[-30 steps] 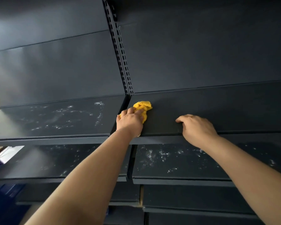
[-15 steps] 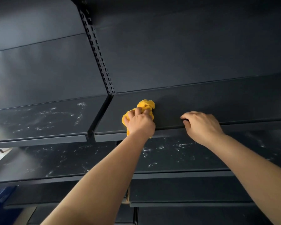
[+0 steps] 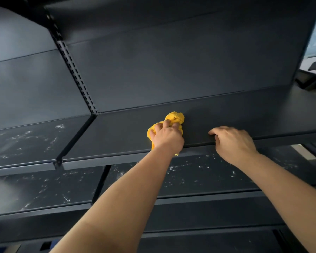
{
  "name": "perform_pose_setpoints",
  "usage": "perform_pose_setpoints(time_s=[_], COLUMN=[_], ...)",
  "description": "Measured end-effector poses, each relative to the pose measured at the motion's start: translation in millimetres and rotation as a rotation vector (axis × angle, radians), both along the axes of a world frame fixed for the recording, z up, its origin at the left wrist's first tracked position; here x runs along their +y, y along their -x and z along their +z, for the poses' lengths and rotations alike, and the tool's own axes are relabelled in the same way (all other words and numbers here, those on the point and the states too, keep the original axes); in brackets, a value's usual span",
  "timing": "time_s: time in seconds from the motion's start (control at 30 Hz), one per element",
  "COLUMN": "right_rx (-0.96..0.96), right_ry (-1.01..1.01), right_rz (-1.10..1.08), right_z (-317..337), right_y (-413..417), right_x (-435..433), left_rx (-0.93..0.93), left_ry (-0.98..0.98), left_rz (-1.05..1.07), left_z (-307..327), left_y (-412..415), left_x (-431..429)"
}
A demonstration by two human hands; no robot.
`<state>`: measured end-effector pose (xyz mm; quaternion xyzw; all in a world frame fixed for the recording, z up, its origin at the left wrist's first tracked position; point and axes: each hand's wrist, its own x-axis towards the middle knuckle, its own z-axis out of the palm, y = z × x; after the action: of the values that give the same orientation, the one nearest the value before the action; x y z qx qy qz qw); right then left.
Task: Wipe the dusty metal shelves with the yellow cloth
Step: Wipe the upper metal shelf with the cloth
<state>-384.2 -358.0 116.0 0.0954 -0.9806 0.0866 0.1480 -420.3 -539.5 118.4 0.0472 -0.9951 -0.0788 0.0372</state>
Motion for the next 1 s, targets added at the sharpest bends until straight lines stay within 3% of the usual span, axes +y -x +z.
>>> perform_pose_setpoints(time_s=[0.37,0.57,1.0], right_rx=[0.04,0.058,0.031], right_ry=[0.044,0.046,0.066], right_rz=[-0.09,-0.077,-0.023], right_z=[-2.7,-4.4,-0.6], right_y=[-14.3,-12.1,11.3], right_x=[75.7,74.8,37.7], left_rx=[-0.032,-0.001,-0.071], left_ry=[-0.01,-0.055,0.033], left_rz=[-0.212,-0.309,0.0], left_z=[3.5,5.9,10.7], left_y=[9.7,3.2,32.0], left_x=[97.7,84.9,11.4])
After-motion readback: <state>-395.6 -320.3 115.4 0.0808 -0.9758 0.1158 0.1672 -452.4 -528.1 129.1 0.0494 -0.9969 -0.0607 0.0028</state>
